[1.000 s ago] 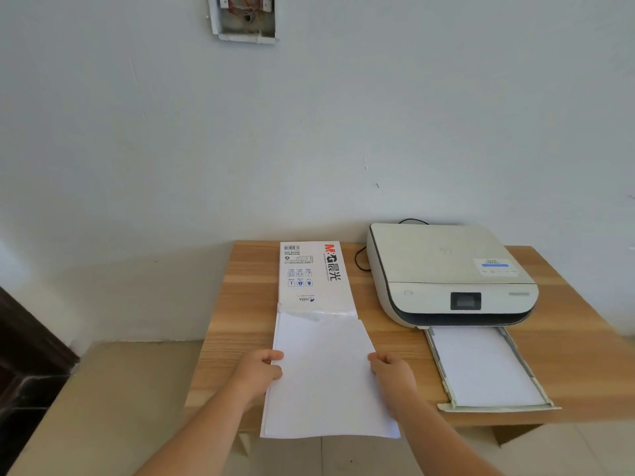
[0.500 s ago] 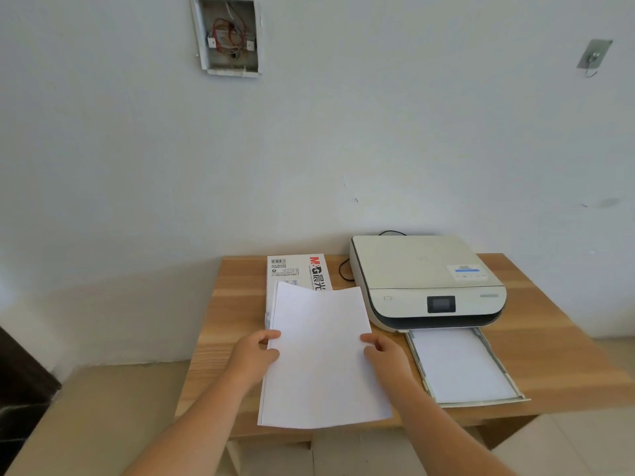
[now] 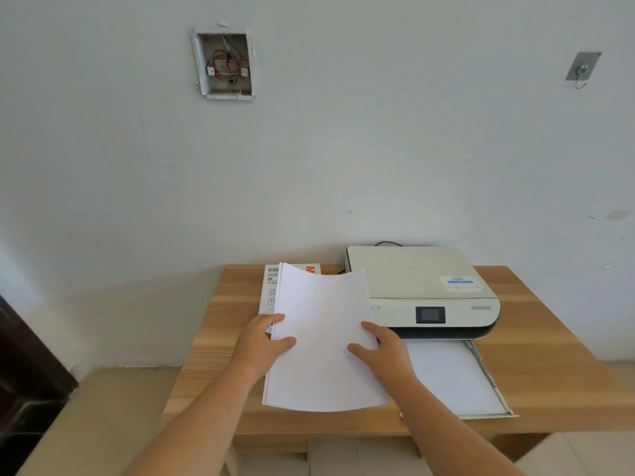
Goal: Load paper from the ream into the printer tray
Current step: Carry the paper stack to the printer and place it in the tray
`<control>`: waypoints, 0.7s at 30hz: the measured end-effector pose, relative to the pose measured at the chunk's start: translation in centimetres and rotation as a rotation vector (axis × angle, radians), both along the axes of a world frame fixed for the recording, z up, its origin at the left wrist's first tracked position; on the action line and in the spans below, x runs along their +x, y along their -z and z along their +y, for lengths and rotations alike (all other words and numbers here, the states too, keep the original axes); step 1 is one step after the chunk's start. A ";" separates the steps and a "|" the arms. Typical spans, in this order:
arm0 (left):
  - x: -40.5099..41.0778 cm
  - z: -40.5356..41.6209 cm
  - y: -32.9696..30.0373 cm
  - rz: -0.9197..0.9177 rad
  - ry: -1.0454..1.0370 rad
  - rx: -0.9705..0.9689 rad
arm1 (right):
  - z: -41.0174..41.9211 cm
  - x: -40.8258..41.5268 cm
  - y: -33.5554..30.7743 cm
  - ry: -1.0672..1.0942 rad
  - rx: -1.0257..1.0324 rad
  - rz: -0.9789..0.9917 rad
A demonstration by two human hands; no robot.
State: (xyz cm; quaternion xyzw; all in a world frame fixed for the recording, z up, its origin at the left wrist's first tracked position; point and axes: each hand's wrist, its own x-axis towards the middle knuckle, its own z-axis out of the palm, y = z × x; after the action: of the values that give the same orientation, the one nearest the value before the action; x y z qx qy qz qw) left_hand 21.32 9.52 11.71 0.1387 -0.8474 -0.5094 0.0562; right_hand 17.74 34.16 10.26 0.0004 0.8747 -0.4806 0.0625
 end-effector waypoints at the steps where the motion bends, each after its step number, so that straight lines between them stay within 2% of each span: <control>1: 0.0 0.5 -0.1 -0.001 -0.001 -0.003 | 0.4 0.1 -0.1 -0.002 0.007 0.004; 9: -0.5 3.5 -0.1 0.004 0.026 0.042 | 3.5 0.6 -1.4 0.036 0.032 0.026; 21: -3.9 8.6 0.3 0.032 0.221 0.028 | 9.8 1.4 -3.2 0.194 0.063 0.015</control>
State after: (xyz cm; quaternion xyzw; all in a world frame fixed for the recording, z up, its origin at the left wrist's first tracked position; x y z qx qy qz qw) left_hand 17.37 18.14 11.45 0.0369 -0.8495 -0.5262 0.0112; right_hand 19.16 43.99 13.44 0.0835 0.8857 -0.4567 0.0089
